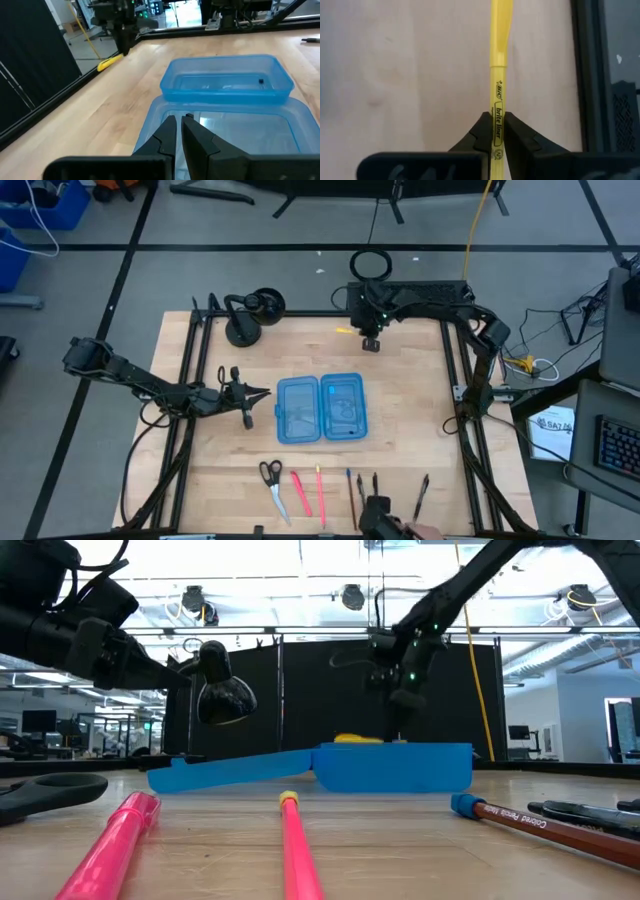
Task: Pick & place school supplies into a supply box
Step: Put the yellow pen into the blue supply box
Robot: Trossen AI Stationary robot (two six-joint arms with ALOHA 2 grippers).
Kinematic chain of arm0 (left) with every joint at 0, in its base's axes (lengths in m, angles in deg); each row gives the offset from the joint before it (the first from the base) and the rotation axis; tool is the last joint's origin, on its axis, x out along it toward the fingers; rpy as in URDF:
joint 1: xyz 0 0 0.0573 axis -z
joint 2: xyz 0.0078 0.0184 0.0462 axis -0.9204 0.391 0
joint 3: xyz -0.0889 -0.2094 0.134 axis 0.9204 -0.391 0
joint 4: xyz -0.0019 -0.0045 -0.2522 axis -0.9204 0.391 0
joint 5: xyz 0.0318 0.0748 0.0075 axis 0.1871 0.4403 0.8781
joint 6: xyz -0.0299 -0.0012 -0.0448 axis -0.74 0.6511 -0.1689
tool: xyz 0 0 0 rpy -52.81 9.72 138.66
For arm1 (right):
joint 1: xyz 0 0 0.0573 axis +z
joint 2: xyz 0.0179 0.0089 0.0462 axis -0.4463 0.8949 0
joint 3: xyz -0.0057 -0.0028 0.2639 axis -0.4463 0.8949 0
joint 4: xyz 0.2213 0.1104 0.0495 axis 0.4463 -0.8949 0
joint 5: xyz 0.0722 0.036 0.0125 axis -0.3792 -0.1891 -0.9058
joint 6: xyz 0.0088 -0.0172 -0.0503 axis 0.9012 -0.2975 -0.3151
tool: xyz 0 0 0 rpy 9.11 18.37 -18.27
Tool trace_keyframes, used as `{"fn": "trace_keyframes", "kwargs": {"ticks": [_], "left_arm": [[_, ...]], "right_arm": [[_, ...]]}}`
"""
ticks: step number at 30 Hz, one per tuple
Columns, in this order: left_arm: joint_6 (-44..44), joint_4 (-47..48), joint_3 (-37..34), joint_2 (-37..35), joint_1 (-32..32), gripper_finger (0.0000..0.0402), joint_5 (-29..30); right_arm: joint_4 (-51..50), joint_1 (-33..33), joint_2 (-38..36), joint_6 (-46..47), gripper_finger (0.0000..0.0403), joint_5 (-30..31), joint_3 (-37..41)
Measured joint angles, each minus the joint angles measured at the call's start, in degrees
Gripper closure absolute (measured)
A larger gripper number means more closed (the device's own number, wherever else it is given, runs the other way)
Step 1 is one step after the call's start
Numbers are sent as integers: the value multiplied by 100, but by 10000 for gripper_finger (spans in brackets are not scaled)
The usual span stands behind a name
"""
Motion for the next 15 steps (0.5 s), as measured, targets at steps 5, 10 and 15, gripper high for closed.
{"fn": "trace_keyframes", "kwargs": {"ticks": [5, 10, 15], "left_arm": [[14, -37, 0, 0, 2, 369, 0], [-171, 27, 0, 0, 2, 369, -2], [-765, 39, 0, 0, 2, 369, -2]], "right_arm": [[1, 316, -306, 290, 383, -7, -9], [27, 666, -616, 924, 383, -6, -13], [160, 1045, -922, 1818, 383, 99, -15]]}}
